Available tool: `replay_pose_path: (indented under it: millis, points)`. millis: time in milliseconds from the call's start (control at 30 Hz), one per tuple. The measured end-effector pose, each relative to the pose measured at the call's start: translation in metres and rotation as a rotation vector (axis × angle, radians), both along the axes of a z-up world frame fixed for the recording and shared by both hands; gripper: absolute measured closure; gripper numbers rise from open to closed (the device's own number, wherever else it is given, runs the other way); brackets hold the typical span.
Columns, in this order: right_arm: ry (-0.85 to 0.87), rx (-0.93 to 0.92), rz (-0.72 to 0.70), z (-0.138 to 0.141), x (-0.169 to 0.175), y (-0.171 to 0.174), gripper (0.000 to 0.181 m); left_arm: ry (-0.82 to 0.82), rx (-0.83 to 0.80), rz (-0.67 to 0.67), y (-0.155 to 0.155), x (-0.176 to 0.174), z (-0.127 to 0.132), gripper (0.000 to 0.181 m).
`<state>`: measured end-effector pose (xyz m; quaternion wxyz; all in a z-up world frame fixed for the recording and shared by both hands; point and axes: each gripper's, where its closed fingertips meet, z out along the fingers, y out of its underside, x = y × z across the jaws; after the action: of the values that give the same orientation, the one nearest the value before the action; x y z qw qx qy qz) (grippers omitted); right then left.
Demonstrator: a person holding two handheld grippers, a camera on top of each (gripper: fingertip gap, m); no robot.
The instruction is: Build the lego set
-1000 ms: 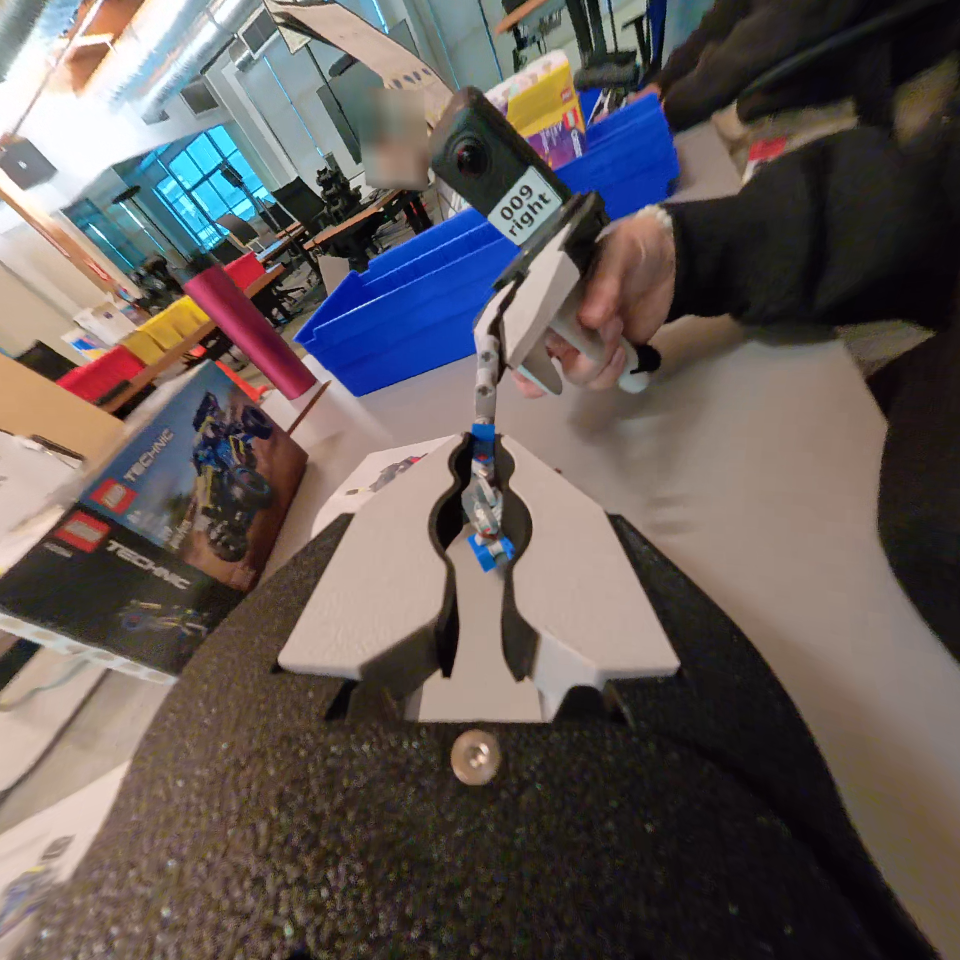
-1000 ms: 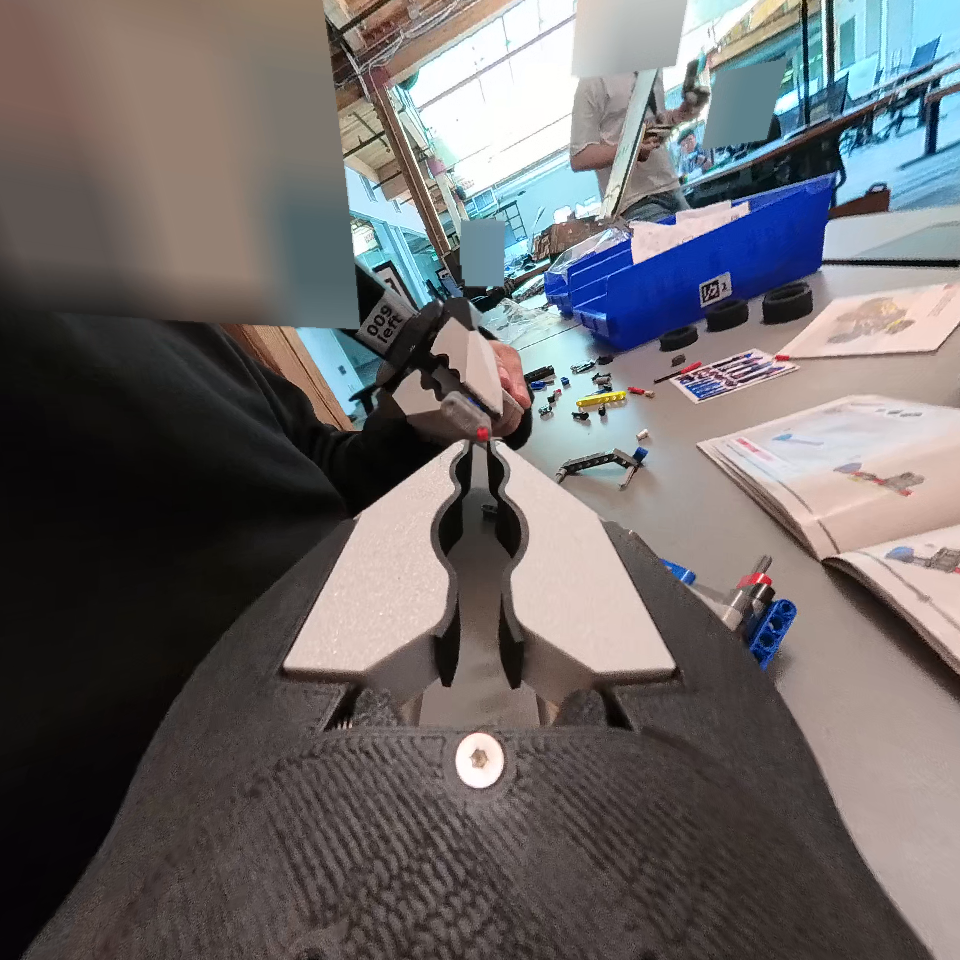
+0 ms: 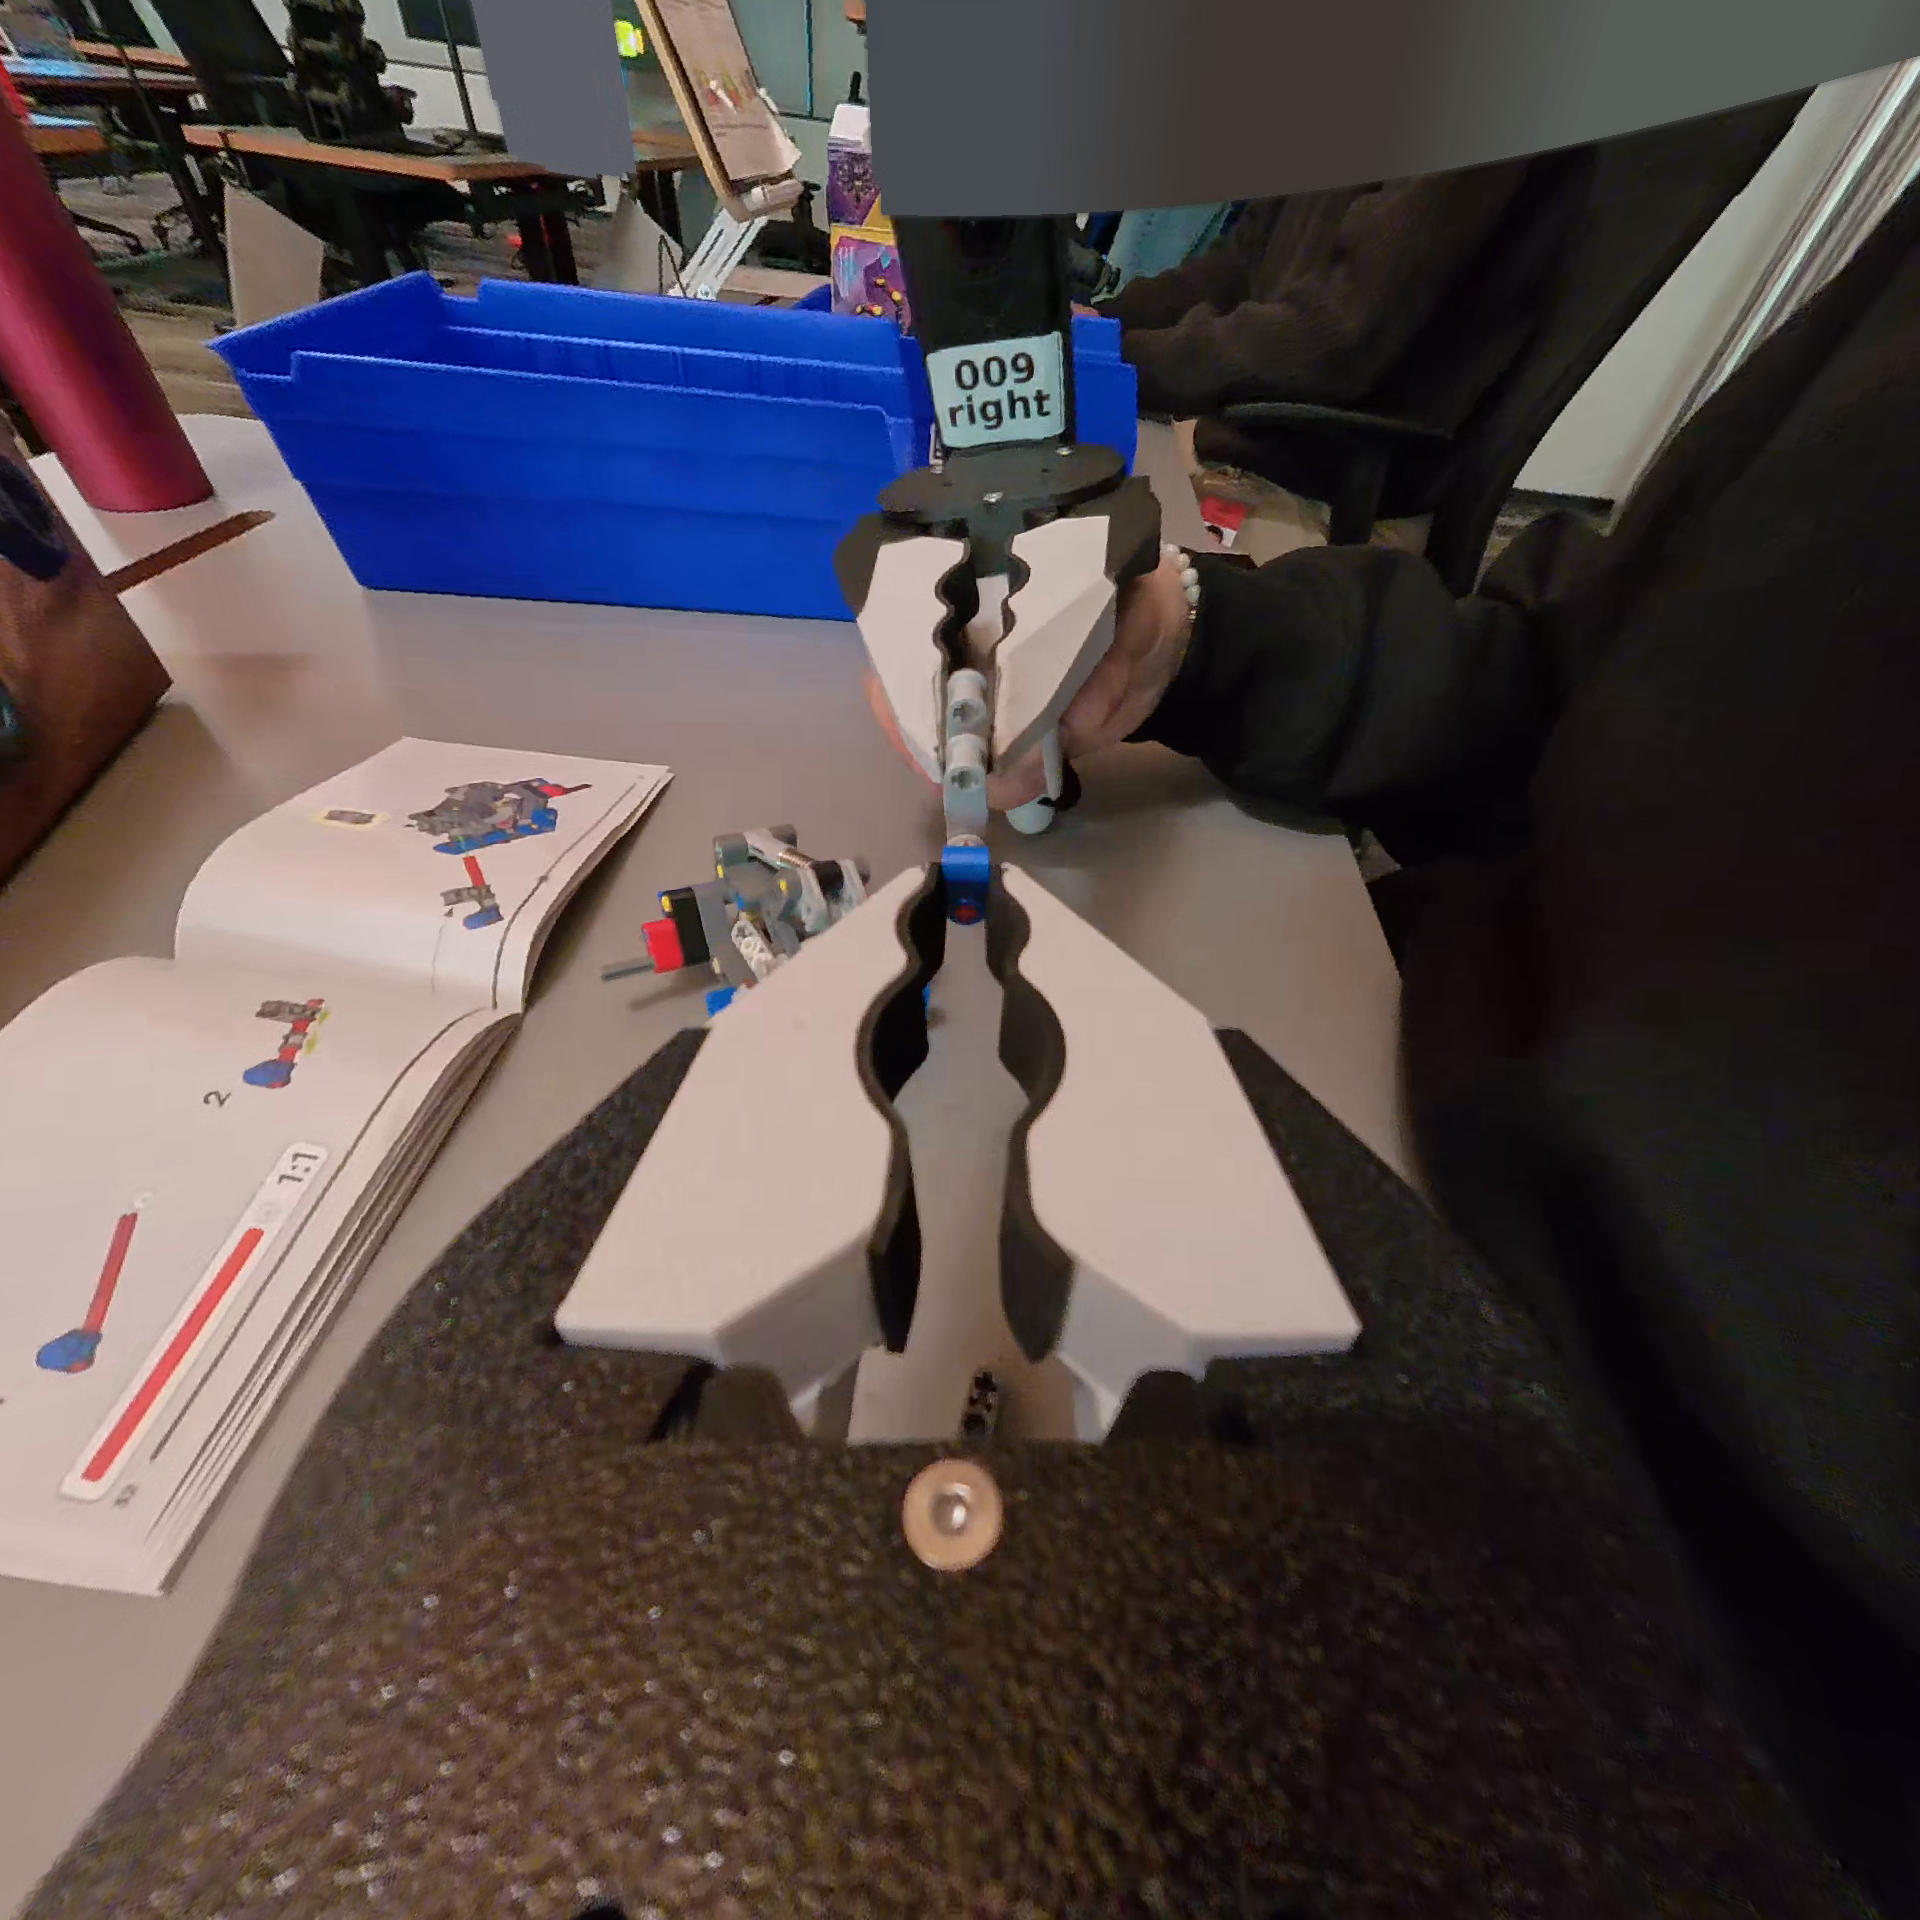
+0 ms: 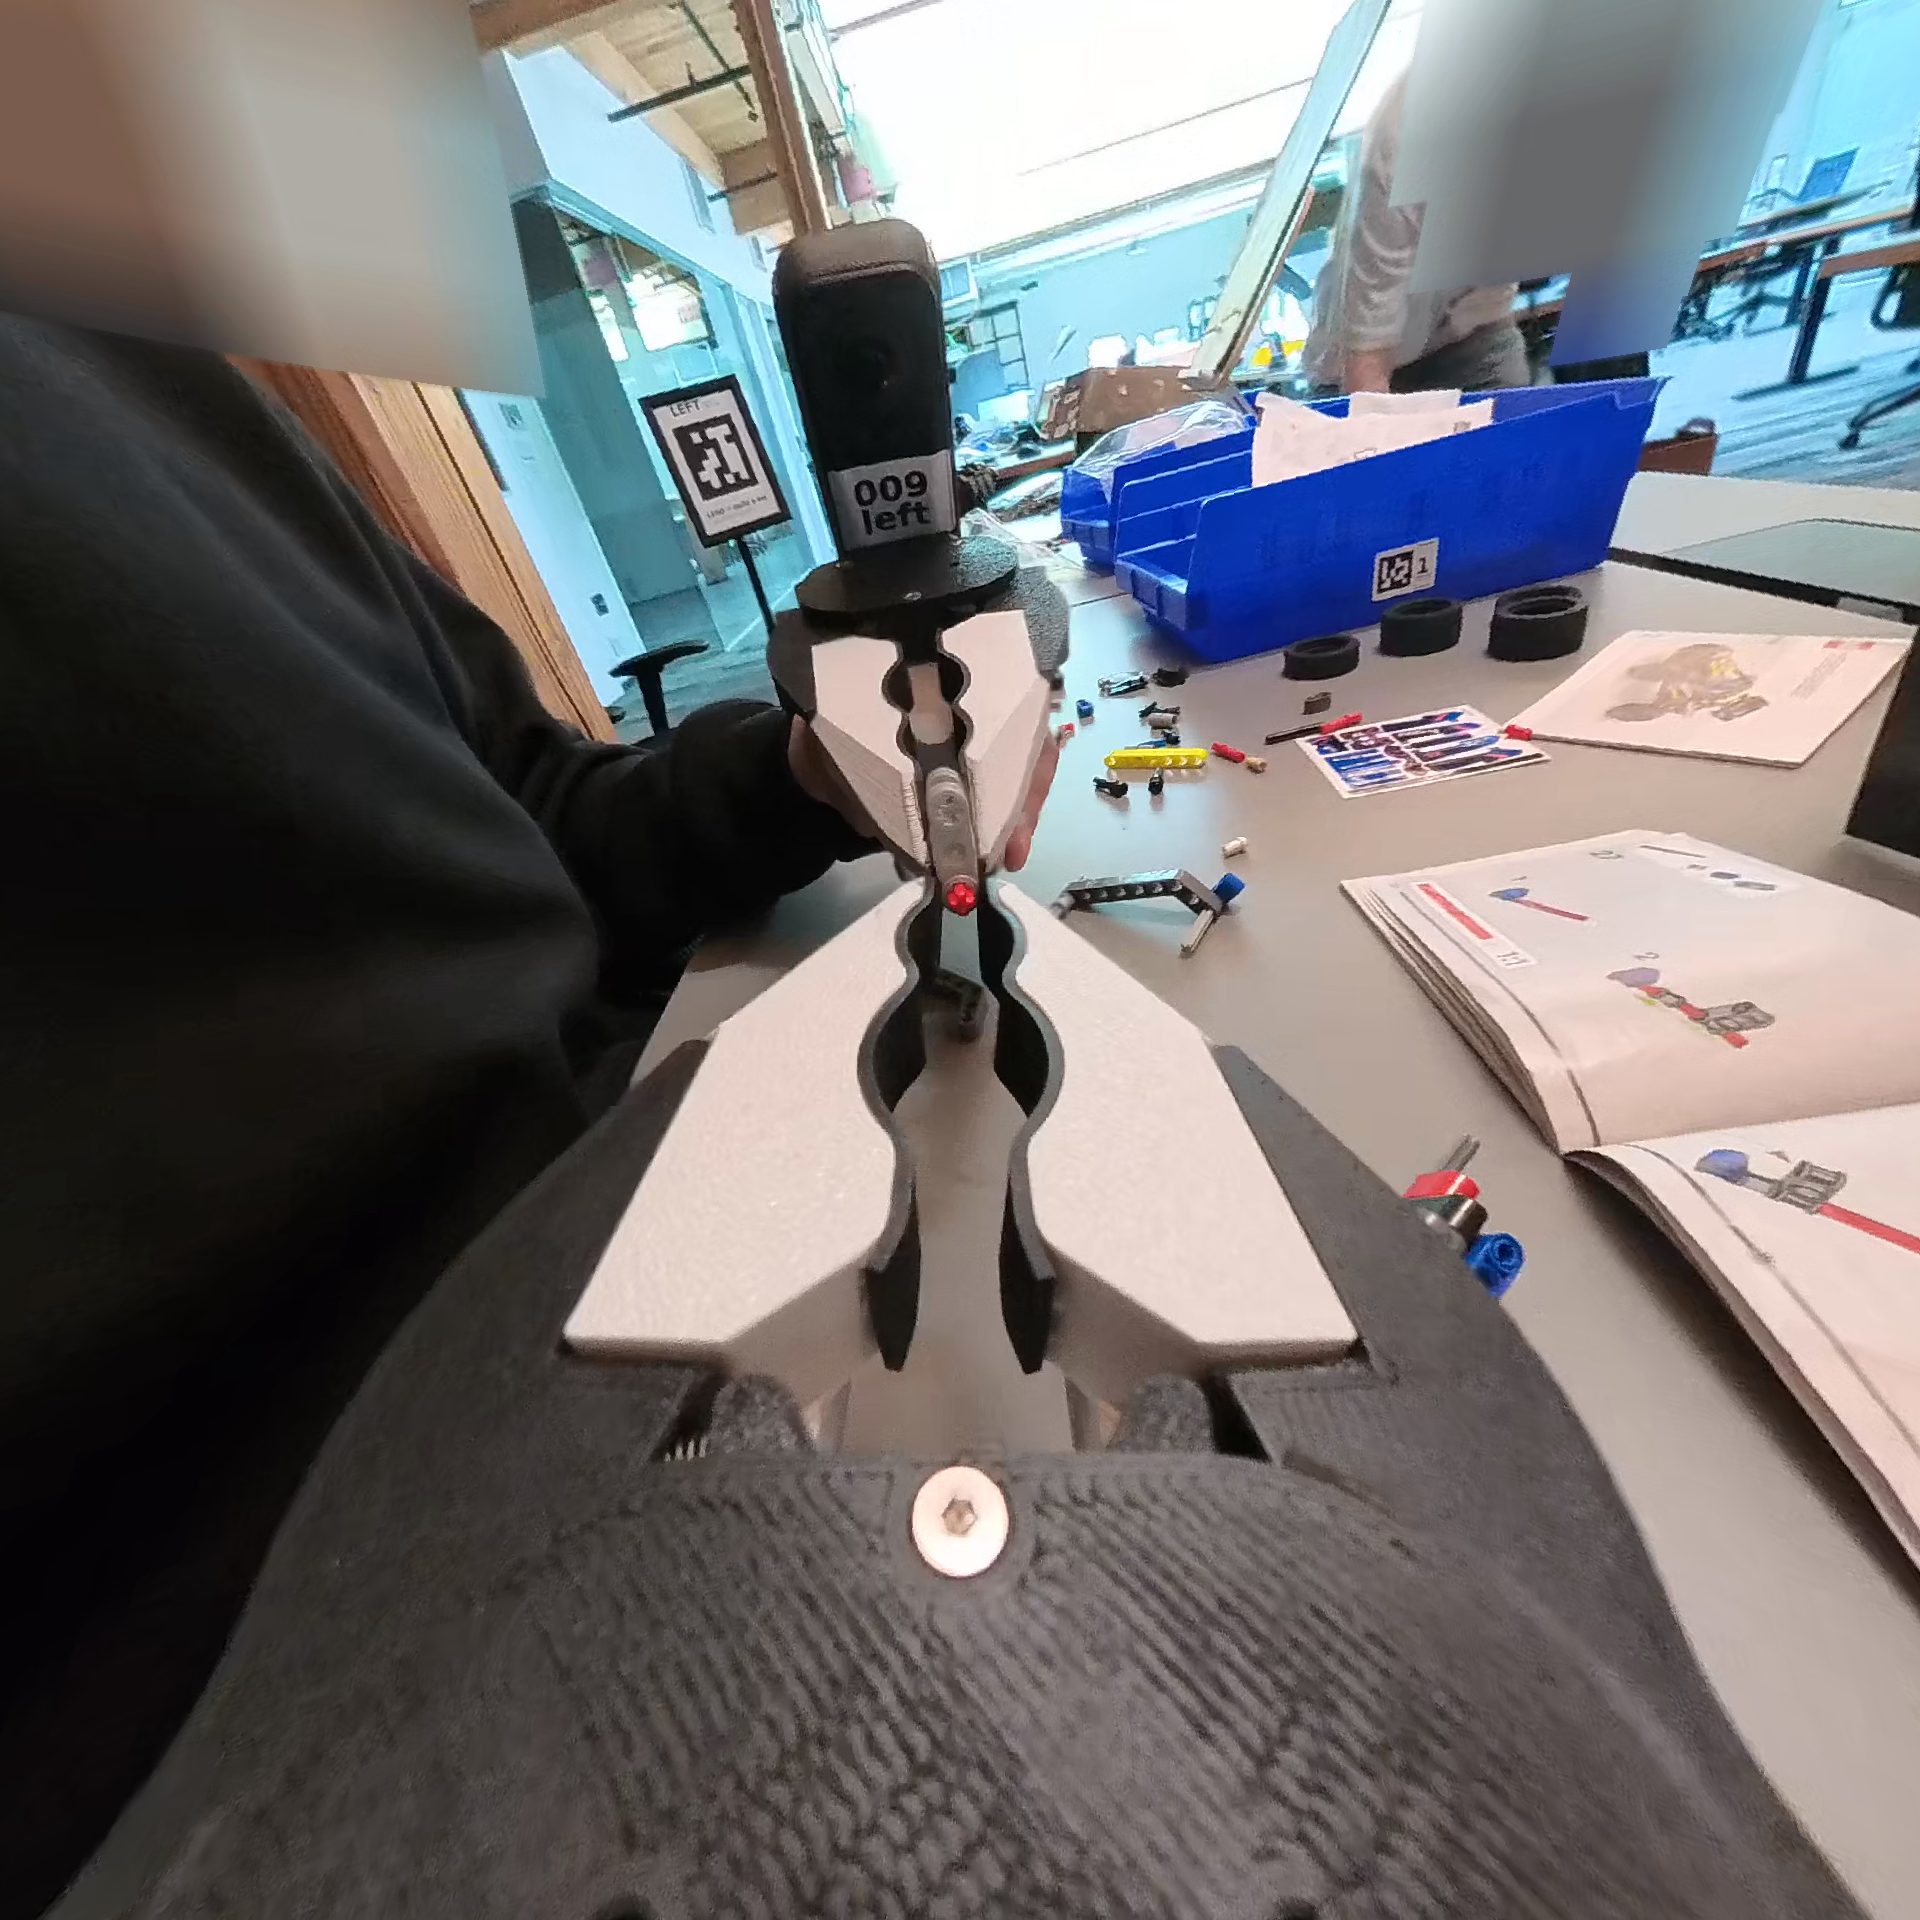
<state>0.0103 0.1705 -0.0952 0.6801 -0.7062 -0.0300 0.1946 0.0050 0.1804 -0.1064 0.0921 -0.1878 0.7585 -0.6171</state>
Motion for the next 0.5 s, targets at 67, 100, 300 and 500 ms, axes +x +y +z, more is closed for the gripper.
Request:
replay_pose_path:
  millis: [67, 100, 300, 500]
  points:
    - [0.010, 0.015, -0.012, 0.0019, 0.0021, 0.0014, 0.176, -0.002, -0.017, 0.004, 0.0006, 0.0011, 0.0015, 0.177]
    - [0.020, 0.025, -0.003, 0.0031, 0.0014, 0.0015, 0.176, 0.003, -0.028, 0.002, 0.0009, 0.0013, 0.0023, 0.177]
    - [0.044, 0.040, -0.004, 0.0053, 0.0032, 0.0032, 0.176, 0.006, -0.054, 0.006, 0.0016, 0.0028, 0.0033, 0.177]
    - [0.064, 0.047, -0.008, 0.0064, 0.0051, 0.0046, 0.176, 0.004, -0.077, 0.016, 0.0027, 0.0045, 0.0045, 0.177]
